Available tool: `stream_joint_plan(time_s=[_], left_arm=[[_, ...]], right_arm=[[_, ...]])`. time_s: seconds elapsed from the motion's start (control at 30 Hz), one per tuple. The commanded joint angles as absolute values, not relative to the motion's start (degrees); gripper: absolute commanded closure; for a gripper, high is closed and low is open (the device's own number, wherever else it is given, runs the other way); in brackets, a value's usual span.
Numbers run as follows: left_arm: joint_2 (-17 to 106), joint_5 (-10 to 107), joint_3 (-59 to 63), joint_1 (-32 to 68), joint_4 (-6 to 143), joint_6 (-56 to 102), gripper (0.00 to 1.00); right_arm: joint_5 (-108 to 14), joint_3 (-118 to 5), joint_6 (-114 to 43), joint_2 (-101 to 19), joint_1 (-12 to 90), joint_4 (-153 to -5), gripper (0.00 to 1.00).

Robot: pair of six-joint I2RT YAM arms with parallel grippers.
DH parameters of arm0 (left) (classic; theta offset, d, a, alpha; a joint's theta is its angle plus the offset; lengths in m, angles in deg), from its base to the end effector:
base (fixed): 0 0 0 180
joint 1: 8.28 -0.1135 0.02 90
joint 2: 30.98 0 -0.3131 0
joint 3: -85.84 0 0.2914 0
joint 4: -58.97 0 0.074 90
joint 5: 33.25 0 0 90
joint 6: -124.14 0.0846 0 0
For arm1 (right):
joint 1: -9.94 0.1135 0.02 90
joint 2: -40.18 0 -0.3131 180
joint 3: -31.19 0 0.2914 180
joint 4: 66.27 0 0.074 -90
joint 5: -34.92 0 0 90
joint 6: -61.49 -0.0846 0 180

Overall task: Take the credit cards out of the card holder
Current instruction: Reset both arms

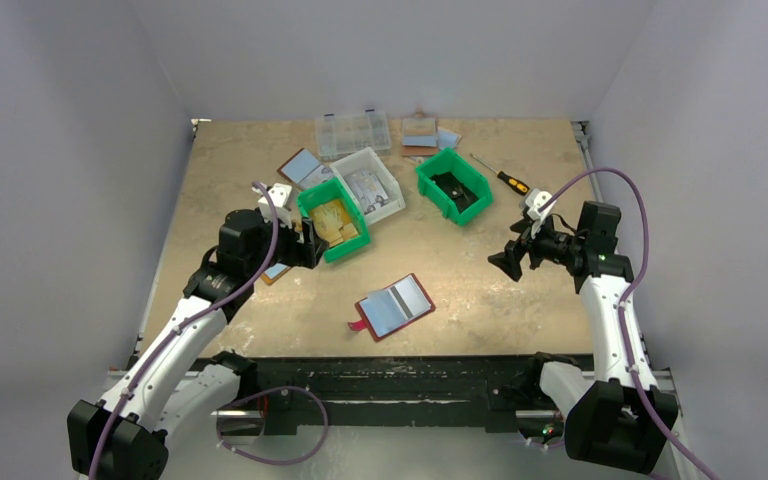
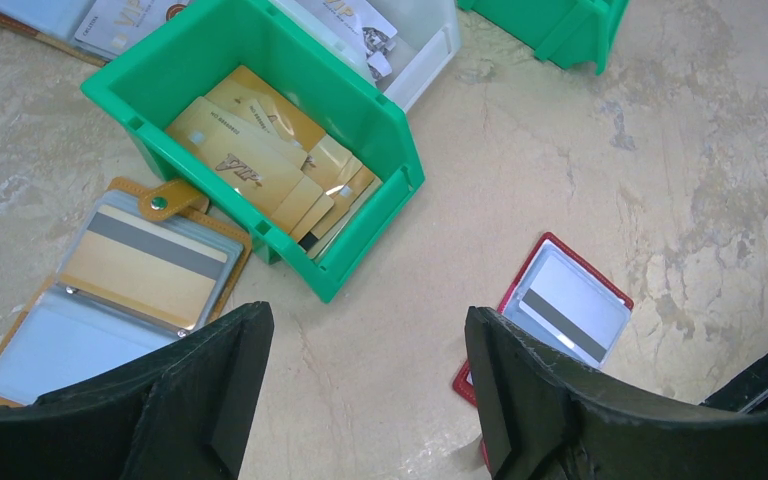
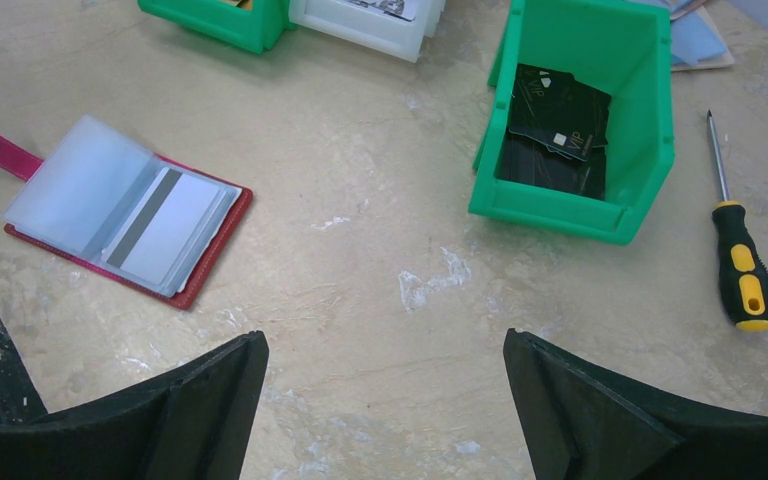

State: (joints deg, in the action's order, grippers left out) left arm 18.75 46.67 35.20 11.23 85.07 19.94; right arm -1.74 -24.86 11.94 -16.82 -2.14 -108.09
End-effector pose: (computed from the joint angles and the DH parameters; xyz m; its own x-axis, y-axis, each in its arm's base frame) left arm 0.2319 -0.0979 0.2901 -0.5062 -0.0769 -0.8590 0.3651 0.8833 -0.2942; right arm 0.2413 0.0178 0.2867 -0.2128 -0.3506 -0.9120 -0.7739 0.6303 -0.0617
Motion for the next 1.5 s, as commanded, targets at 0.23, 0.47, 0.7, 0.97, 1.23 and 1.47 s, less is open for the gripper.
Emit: stream_joint_plan(time_s=[0.23, 0.47, 0.7, 0.97, 1.23, 1.47], left_arm=[[18.8, 45.8, 33.3, 10.6, 82.3, 19.7, 0.25], [18.8, 45.8, 33.3, 10.5, 82.2, 19.7, 0.25], [18.8, 45.7, 33.3, 10.5, 82.2, 19.6, 0.25], [18.5, 46.4, 33.3, 10.3, 82.2, 19.3, 0.24], [18.2, 48.5, 33.2, 10.3, 82.8, 17.9, 0.22], [15.7, 51.2, 31.2, 10.3, 88.4, 12.0, 0.13]], right_arm=[[-2.3, -27.3, 11.8, -16.9, -2.4, -108.3, 0.01], [-2.3, -27.3, 11.8, -16.9, -2.5, -108.4, 0.01], [-2.3, -27.4, 11.8, -16.8, -2.5, -108.4, 0.01], [-0.8, -28.8, 6.3, -16.3, -2.5, -105.1, 0.01], [-10.8, -38.6, -13.5, -17.6, -2.4, -100.9, 0.01], [-15.4, -45.3, -22.8, -18.5, -2.5, -102.4, 0.01]])
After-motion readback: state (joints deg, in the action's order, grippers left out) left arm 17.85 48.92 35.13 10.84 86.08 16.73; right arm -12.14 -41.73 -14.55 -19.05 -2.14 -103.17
